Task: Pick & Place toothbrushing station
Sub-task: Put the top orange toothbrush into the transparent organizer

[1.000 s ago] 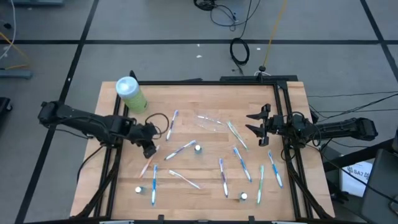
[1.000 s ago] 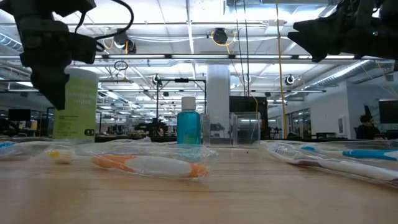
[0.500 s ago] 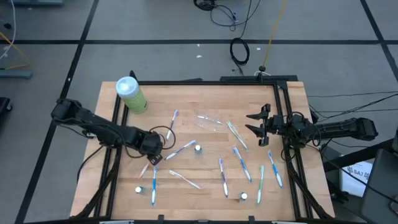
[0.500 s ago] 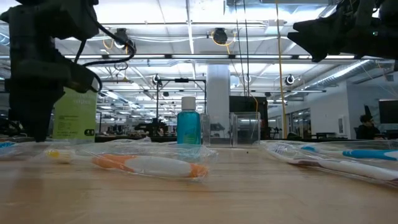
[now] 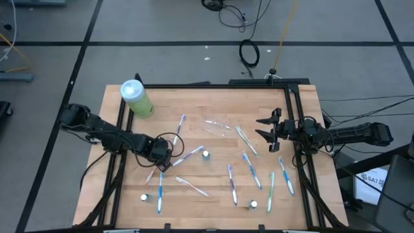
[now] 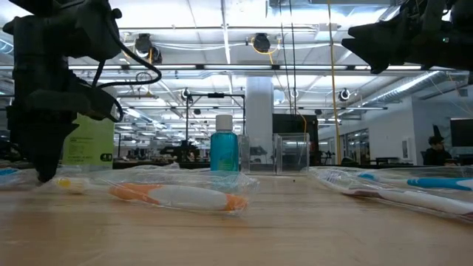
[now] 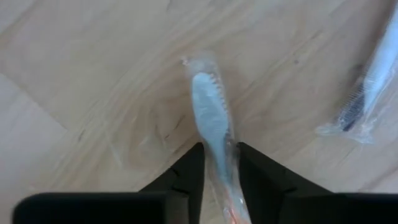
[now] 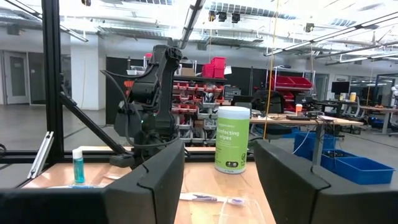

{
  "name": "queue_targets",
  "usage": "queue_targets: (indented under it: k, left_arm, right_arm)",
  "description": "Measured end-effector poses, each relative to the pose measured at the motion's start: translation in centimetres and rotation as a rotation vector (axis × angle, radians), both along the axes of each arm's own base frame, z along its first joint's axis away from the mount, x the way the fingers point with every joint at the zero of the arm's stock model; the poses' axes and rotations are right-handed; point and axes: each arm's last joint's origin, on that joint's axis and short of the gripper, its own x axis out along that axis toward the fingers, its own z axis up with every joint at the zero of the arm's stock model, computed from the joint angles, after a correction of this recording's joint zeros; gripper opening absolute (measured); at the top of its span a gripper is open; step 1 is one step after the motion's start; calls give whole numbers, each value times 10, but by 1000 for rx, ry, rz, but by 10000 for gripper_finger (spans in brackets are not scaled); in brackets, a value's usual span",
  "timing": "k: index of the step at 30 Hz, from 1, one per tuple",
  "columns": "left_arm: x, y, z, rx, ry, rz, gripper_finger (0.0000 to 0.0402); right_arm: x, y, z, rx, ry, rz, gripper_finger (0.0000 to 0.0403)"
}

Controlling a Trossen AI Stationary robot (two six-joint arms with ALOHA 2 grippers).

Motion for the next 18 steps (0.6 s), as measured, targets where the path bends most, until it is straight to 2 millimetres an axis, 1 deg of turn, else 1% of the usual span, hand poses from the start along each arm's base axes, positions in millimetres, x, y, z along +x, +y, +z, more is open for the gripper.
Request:
queue_targets:
  k: [6, 9, 11, 15, 18]
  left_arm:
    - [0, 0, 3, -2, -22, 11, 29]
    - [1, 0, 3, -4, -32, 13, 10]
    - [1, 0, 3, -5, -34, 15, 10]
    - [1, 0, 7, -9, -56, 31, 30]
    - [5, 1, 13, 57, -101, 22, 25]
  right_arm:
    - [0, 0, 0, 4, 1, -4, 185]
    - [0, -1, -1, 13, 7, -36, 185]
    - [0, -2, -1, 25, 13, -76, 185]
    - [0, -4, -3, 38, 27, -127, 185]
    - [0, -4, -3, 33, 29, -125, 185]
